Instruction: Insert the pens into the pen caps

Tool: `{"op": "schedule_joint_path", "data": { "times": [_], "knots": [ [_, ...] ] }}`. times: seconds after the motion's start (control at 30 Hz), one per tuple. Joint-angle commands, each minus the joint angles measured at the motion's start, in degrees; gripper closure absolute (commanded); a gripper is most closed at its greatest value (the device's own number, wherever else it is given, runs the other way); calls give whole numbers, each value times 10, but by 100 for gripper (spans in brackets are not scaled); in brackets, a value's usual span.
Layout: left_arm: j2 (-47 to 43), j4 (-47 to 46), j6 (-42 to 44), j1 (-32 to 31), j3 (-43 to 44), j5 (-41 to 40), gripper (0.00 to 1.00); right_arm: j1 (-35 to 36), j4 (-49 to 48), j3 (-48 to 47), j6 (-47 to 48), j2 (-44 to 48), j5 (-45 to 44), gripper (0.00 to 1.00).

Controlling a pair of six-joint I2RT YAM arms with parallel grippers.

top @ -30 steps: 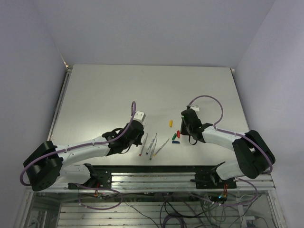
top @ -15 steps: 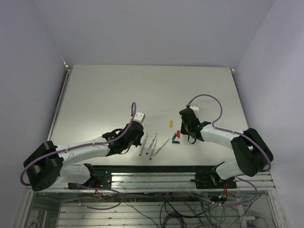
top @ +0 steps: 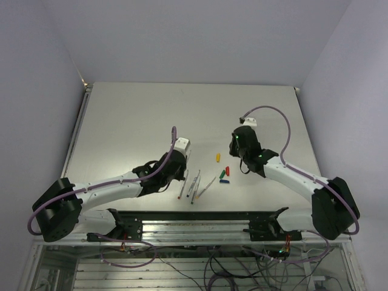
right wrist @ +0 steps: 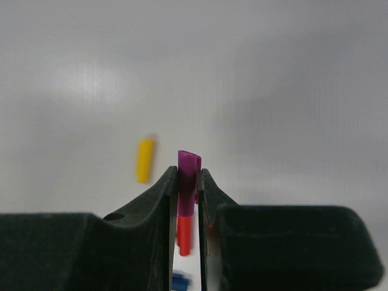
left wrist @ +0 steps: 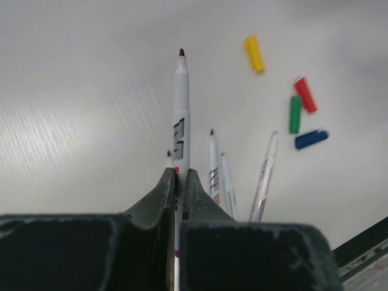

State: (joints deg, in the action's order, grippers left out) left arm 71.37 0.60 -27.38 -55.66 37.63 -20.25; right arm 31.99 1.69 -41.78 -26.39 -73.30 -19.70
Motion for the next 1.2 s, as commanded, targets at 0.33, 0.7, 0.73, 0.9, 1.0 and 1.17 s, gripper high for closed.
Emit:
{"op": "schedule_joint_path", "data": {
  "times": [0.33, 0.7, 0.73, 0.9, 1.0, 1.17],
  "knots": [
    [-18, -263, 11, -2, 7, 120, 93, 0, -419, 54, 3, 71, 133, 100],
    [6, -359, -27, 14, 3, 171, 93, 0, -528, 80, -52, 68, 198, 100],
    [7, -365, -33, 17, 1, 174, 93, 0, -533, 84, -56, 69, 201, 100],
    [10, -386, -44, 26, -4, 179, 93, 0, -550, 102, -76, 74, 210, 100],
    [10, -384, -45, 28, -5, 178, 93, 0, -552, 108, -83, 79, 210, 100],
    [13, -383, -46, 28, -5, 178, 93, 0, -559, 110, -92, 78, 214, 100]
  ]
}}
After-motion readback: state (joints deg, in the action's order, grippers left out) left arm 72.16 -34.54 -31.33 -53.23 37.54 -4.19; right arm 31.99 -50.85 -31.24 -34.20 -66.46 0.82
